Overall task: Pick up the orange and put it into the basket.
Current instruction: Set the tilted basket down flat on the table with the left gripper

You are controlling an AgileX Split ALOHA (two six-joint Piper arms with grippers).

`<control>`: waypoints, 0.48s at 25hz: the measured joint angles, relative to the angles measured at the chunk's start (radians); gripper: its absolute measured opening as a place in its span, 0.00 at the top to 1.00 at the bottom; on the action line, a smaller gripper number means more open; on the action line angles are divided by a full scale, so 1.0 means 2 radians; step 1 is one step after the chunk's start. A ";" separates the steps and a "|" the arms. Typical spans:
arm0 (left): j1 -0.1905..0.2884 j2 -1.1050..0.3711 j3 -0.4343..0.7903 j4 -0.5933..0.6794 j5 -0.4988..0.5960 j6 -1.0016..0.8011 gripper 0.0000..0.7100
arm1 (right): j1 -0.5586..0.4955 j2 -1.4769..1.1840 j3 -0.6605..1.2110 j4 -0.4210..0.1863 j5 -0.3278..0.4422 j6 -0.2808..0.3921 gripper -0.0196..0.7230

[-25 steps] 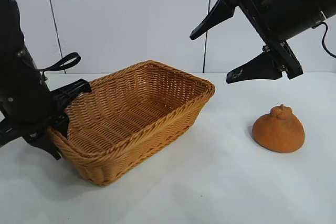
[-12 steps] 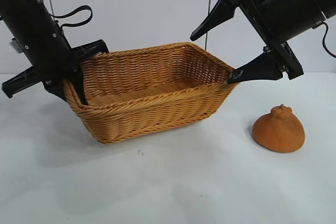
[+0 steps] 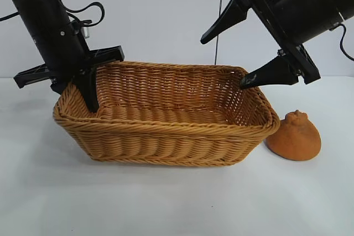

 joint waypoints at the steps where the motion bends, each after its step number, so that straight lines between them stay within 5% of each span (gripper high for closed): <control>1: 0.000 0.000 0.000 0.000 -0.001 0.000 0.88 | 0.000 0.000 0.000 0.000 0.000 0.000 0.17; 12: 0.000 0.048 0.016 -0.006 -0.027 0.002 0.88 | 0.000 0.000 0.000 0.000 0.000 0.000 0.17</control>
